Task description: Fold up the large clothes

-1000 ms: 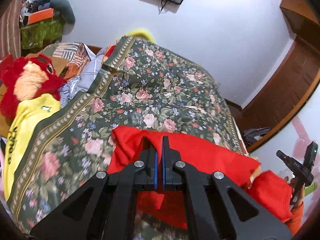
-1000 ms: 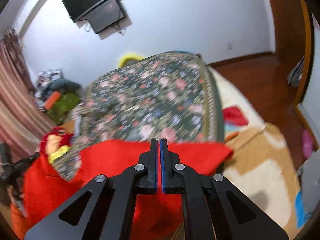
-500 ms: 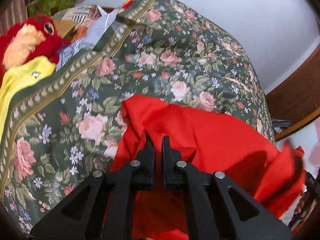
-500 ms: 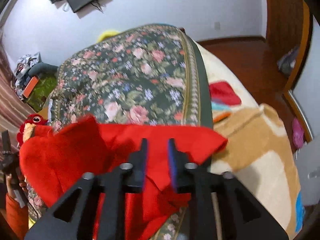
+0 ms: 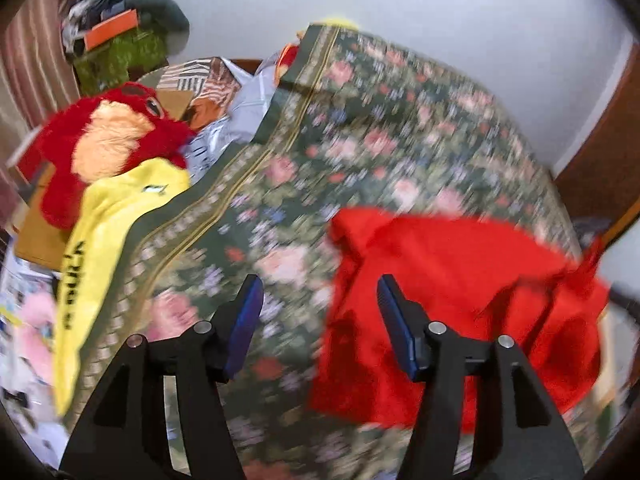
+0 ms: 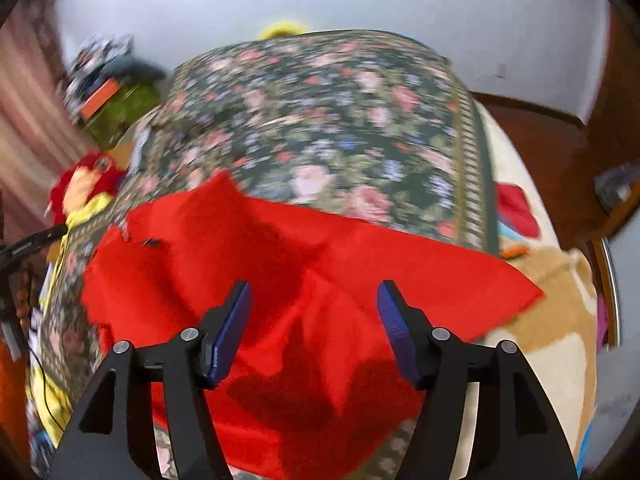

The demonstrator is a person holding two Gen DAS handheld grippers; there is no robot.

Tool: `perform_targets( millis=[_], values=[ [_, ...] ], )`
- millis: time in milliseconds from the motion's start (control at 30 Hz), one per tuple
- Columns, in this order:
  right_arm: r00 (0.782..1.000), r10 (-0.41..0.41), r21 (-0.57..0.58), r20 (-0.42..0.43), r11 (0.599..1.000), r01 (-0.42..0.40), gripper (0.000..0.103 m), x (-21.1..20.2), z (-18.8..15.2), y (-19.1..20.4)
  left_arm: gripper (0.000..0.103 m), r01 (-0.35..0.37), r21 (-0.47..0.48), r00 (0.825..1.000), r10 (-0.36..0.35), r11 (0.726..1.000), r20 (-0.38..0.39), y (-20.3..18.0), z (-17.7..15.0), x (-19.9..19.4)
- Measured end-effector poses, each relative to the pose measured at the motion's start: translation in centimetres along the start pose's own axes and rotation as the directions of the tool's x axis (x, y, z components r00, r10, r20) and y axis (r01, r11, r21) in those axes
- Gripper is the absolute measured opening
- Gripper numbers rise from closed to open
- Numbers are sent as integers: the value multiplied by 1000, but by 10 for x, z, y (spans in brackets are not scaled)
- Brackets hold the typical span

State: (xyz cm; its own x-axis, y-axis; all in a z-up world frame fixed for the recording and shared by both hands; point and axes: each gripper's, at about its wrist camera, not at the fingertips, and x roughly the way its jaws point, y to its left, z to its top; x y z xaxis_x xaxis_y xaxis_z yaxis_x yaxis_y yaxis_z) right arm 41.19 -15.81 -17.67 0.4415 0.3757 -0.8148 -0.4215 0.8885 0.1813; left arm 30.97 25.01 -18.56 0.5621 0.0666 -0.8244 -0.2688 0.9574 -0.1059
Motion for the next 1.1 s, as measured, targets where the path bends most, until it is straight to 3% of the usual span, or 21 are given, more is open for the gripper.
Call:
perform_targets(
  millis=[100,200,300,433,467,567,667,767,867,1000,1100],
  values=[
    [1000,-10,-94,12,996,11,73,13,7,21,58,-44,55,997,47,997,-53,7,-23,11],
    [999,-32,-145,1,989,32,73,35,19,31,58,-39,63,994,45,997,-102,13,-45,22],
    [999,3,-112,-52,994,-9,73,59,31,31,58,-19,49,990,25,999,-136,16,-58,30],
    [987,92,29,-132,996,-89,73,94,39,19,58,-15,28,986,19,1000,-164,18,-67,39],
    [985,106,58,-139,993,-98,69,98,38,17,58,-17,21,985,20,1000,-172,17,-67,40],
    [979,128,71,-158,991,-118,44,104,33,18,58,-7,-5,982,6,1000,-187,19,-68,42],
    [988,76,8,-133,997,-75,15,97,26,25,58,1,-17,983,-4,1000,-185,17,-68,39],
    [995,66,7,-78,998,-66,12,79,27,20,58,-2,-5,984,1,1000,-181,13,-68,34],
    [999,15,25,36,1000,-16,10,45,33,13,58,-9,14,986,12,1000,-166,8,-66,26],
    [982,-38,105,186,994,19,10,-7,43,-10,58,-9,39,989,15,999,-150,2,-61,16],
    [964,-104,167,246,984,64,9,-35,40,-35,59,-10,57,990,18,998,-141,-3,-55,15]
  ],
)
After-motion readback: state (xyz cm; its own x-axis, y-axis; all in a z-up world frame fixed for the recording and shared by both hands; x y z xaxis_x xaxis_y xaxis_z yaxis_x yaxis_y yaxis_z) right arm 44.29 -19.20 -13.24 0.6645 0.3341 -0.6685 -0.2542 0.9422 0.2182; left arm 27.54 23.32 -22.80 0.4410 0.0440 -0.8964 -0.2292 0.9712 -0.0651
